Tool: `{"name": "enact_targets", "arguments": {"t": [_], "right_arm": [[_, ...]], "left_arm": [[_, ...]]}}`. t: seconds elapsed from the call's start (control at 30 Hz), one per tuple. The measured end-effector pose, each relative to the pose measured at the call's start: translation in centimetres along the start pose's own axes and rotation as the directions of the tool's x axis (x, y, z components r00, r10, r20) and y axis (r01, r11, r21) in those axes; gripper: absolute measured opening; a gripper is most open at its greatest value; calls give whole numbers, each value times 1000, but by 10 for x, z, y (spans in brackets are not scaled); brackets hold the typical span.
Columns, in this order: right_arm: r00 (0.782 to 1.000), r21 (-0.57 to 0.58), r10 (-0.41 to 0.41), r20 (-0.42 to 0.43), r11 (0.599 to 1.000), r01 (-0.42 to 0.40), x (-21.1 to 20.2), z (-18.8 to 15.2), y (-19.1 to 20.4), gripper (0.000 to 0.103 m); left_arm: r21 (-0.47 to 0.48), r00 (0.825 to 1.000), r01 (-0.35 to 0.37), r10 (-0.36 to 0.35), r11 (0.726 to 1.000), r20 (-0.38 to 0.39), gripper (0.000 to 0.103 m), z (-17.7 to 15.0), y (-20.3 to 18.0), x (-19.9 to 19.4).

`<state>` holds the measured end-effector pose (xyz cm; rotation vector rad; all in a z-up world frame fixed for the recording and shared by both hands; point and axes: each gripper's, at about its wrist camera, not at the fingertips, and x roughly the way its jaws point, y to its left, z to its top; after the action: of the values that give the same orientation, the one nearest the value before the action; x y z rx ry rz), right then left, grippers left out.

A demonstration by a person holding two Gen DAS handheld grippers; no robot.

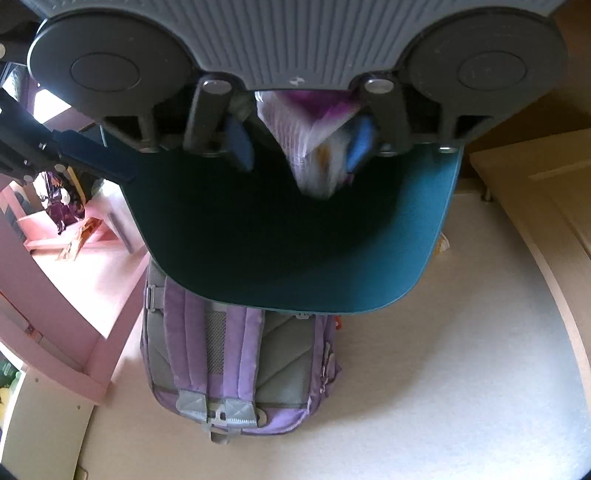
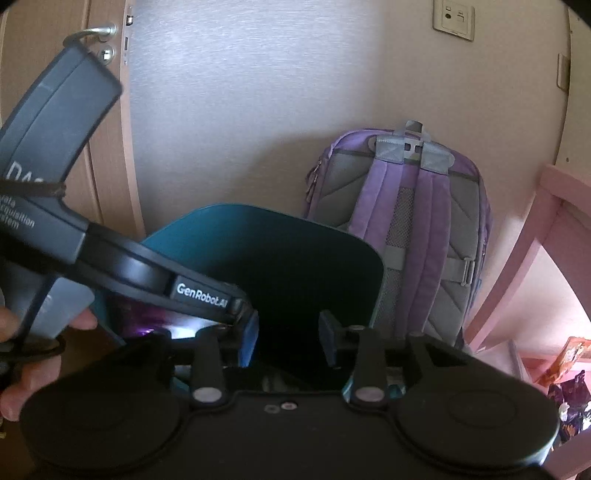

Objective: Collect trash
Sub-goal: 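Open both tools to drop the wrapper and paper into the wastebasket, then withdraw both tools from the wastebasket and lower toward the floor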

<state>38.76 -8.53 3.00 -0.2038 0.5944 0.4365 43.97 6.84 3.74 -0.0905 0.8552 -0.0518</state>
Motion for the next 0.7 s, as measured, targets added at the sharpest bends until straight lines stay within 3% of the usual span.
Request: {"name": "enact_targets", "arguments": {"t": [0.17,0.47,0.7], "right_arm": [[1000,16,0,18,1000,0,-13,-2,-3,44],[999,48,-10,45,999,8,-54,-10,-4,48],[999,55,2,41,998,-4,-83,-20,-2,50]], "left_arm": [[15,1000,1,-1,1000,23,69,-4,-3,-15],[58,998,-3,-1,998,59,80,-19,-14,-62],[62,997,-3,-2,998,82,81,-42,-14,-97]]}}
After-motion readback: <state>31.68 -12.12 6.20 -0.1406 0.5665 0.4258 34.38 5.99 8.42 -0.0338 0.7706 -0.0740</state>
